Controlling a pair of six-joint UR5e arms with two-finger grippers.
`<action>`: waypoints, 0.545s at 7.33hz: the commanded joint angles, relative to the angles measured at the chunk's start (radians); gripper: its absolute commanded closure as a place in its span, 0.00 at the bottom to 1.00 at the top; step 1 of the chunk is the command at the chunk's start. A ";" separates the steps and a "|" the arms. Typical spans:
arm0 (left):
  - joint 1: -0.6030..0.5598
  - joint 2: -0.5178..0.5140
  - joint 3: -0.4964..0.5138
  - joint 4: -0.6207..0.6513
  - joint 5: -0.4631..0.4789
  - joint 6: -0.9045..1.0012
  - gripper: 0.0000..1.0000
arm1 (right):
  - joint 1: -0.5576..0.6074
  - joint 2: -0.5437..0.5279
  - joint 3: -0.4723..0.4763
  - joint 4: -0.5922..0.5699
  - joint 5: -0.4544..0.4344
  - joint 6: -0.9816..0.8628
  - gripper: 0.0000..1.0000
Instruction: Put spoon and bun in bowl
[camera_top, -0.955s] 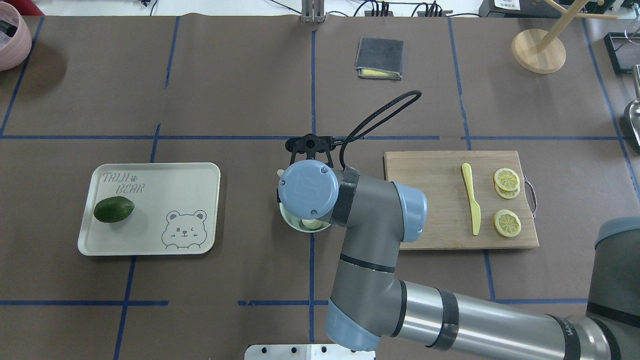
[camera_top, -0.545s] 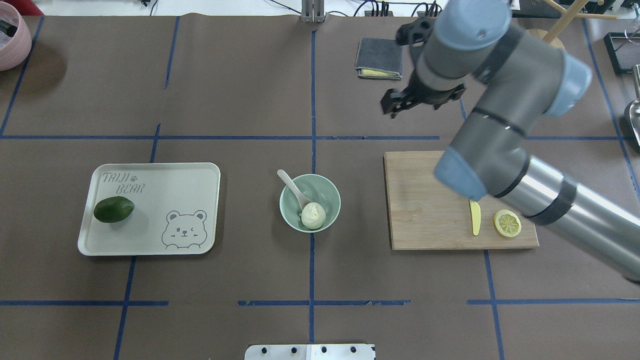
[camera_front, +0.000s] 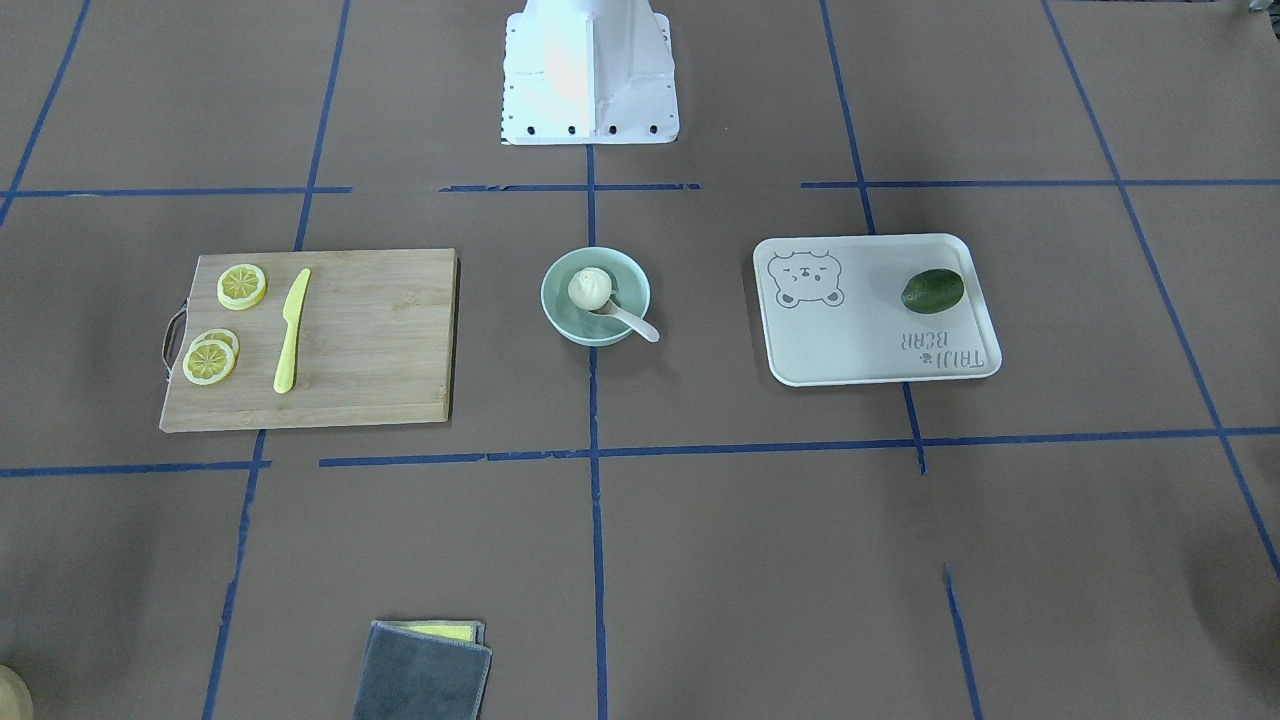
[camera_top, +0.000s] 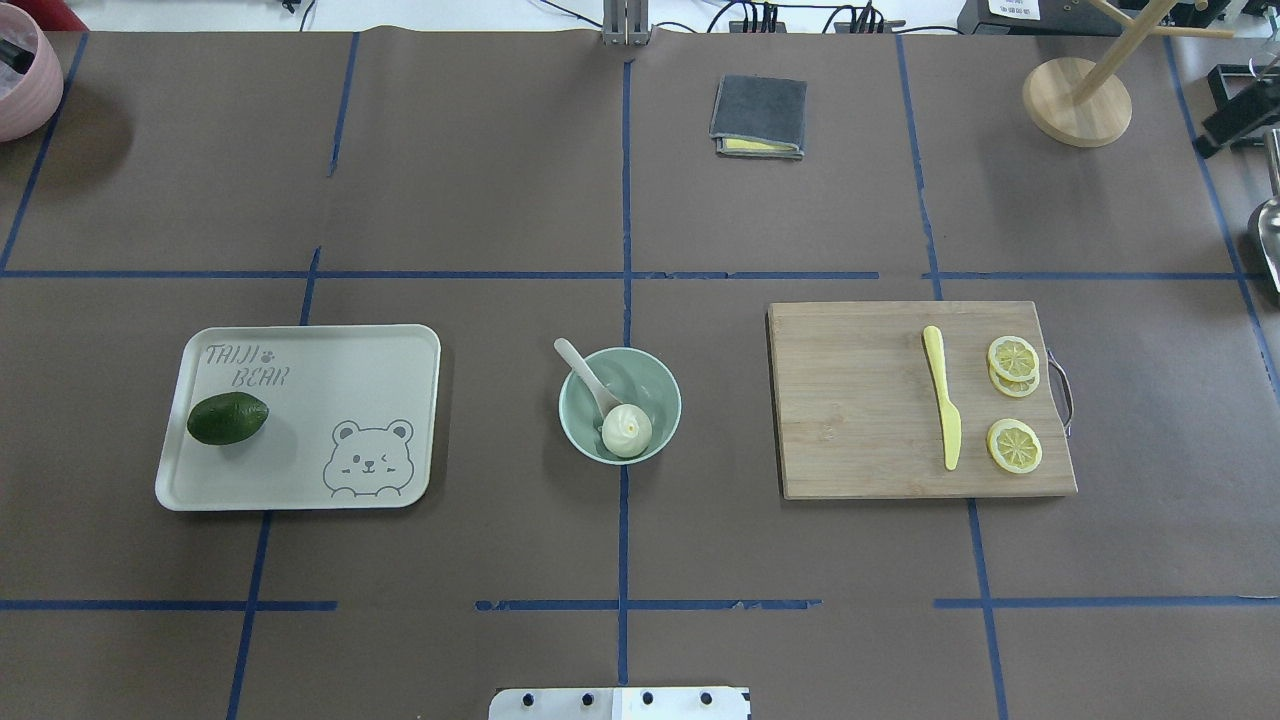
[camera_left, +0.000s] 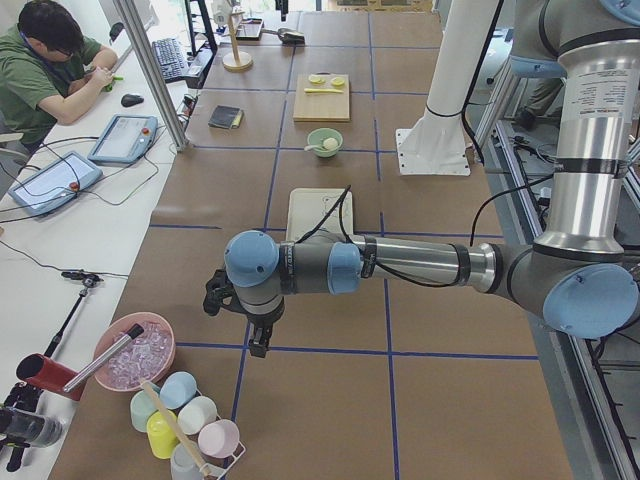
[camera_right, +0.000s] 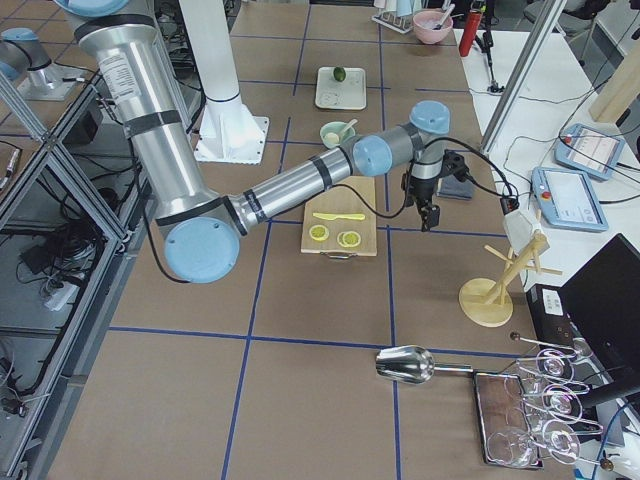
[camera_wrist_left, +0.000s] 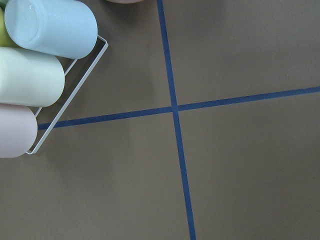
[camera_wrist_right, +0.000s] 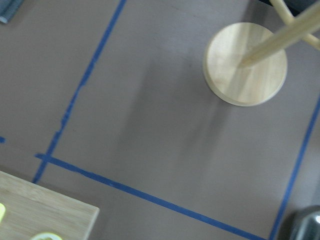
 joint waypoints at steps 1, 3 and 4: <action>0.000 0.000 -0.003 -0.002 0.000 0.002 0.00 | 0.117 -0.206 0.002 0.028 -0.008 -0.076 0.00; 0.000 0.002 0.002 -0.002 0.000 0.002 0.00 | 0.190 -0.280 -0.024 0.076 -0.006 -0.064 0.00; 0.000 0.009 -0.001 -0.002 0.000 0.002 0.00 | 0.192 -0.288 -0.038 0.078 0.004 -0.062 0.00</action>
